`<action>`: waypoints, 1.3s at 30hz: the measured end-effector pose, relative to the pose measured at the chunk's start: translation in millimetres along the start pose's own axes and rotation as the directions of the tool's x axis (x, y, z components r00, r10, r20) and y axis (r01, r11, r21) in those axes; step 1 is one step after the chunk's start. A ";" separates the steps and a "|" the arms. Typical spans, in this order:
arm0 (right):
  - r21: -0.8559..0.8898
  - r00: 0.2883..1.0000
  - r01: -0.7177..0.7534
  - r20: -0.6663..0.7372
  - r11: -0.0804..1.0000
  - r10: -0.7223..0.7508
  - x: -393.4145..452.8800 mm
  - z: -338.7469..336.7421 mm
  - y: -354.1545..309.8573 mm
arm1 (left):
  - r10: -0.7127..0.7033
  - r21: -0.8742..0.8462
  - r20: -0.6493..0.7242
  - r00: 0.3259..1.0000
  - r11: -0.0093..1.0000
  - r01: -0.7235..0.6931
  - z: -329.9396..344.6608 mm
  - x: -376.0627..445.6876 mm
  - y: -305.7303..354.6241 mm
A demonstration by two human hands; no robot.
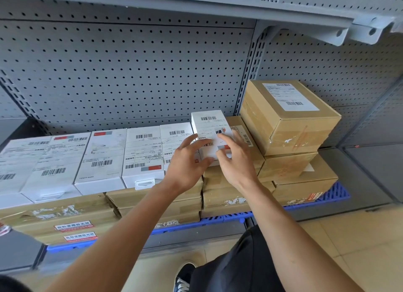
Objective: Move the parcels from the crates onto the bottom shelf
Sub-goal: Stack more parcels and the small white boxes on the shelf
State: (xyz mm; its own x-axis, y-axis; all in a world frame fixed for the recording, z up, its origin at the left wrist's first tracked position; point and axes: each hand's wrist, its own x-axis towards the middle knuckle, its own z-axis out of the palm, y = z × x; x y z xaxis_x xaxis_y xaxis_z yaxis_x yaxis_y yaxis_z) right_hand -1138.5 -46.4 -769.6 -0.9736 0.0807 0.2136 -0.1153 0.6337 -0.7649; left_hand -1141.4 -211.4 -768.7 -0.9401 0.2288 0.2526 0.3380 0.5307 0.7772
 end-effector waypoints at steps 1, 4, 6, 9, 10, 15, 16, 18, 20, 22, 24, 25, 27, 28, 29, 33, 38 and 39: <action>-0.007 1.000 0.006 0.000 1.000 -0.006 -0.1 0.2 0.4 | 0.001 0.001 0.003 1.000 1.000 -0.001 -0.1 0.0 -1.0; -0.034 1.000 0.016 0.001 0.999 -0.016 -1.4 0.4 0.7 | 0.011 0.004 -0.006 1.000 1.000 -0.011 -1.0 0.4 -1.6; -0.078 1.000 0.022 0.004 0.997 -0.022 -2.9 -1.5 -2.4 | 0.015 0.007 -0.018 1.000 1.000 -0.015 -1.9 0.3 -1.3; -0.212 0.998 0.063 -0.003 0.975 -0.065 -5.1 -4.9 -7.7 | 0.029 0.019 -0.021 0.999 0.999 -0.029 -4.1 0.4 1.2; -0.254 0.996 0.087 -0.015 0.963 -0.093 -6.0 -5.7 -9.9 | 0.027 0.024 -0.020 0.999 0.999 -0.027 -4.8 1.4 1.9; -0.315 0.984 0.159 -0.024 0.936 -0.175 -5.7 -3.4 -9.7 | 0.004 0.087 -0.016 1.000 0.996 -0.003 -7.3 7.5 2.7; -0.328 0.985 0.154 -0.025 0.932 -0.171 -7.0 -4.3 -11.6 | 0.003 0.102 -0.011 1.000 0.995 -0.002 -7.4 7.6 3.5; -0.389 0.984 0.153 -0.024 0.908 -0.176 -7.9 -6.2 -14.5 | 0.004 0.156 0.002 1.000 0.988 -0.004 -7.3 6.7 6.4; -0.455 0.983 0.154 -0.022 0.877 -0.184 -6.8 -9.2 -18.5 | -0.008 0.244 0.022 1.000 0.970 0.003 -9.2 4.8 10.3; -0.481 0.988 0.142 0.008 0.865 -0.157 -4.7 -11.4 -21.5 | -0.030 0.343 0.056 0.998 0.939 0.009 -14.1 1.3 15.0; -0.477 0.992 0.124 0.031 0.870 -0.125 -5.6 -13.3 -26.3 | -0.045 0.419 0.079 0.996 0.908 0.008 -19.7 -2.8 18.7; -0.476 0.993 0.116 0.028 0.872 -0.116 -7.1 -14.5 -29.5 | -0.056 0.450 0.083 0.995 0.893 0.013 -23.0 -5.3 21.1; -0.496 0.993 0.110 0.029 0.861 -0.111 -10.9 -18.0 -37.4 | -0.085 0.509 0.074 0.994 0.860 0.036 -30.5 -10.9 25.9; -0.512 0.993 0.114 0.039 0.851 -0.109 -13.3 -20.1 -42.4 | -0.100 0.537 0.061 0.993 0.842 0.051 -35.0 -13.8 27.6; -0.525 0.993 0.120 0.049 0.843 -0.111 -16.3 -22.0 -48.2 | -0.114 0.560 0.047 0.992 0.826 0.068 -40.4 -16.5 28.5; -0.522 0.987 0.155 0.112 0.839 -0.113 -29.6 -22.6 -69.3 | -0.150 0.602 -0.019 0.989 0.788 0.131 -64.1 -30.8 32.1; -0.511 0.960 0.259 0.233 0.819 -0.158 -35.5 -8.4 -100.9 | -0.181 0.636 -0.091 0.979 0.746 0.197 -98.0 -57.7 30.1; -0.499 0.953 0.279 0.251 0.820 -0.171 -36.7 -3.6 -108.1 | -0.190 0.642 -0.107 0.976 0.736 0.214 -106.5 -64.1 28.3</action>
State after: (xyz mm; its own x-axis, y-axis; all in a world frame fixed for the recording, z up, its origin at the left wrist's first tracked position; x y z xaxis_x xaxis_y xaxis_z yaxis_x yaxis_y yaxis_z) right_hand -1089.6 -115.1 -692.5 -0.9572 -0.2251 0.1820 -0.2681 0.9263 -0.2647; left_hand -1076.1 -297.9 -701.5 -0.9863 0.0350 0.1609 0.0760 0.9636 0.2564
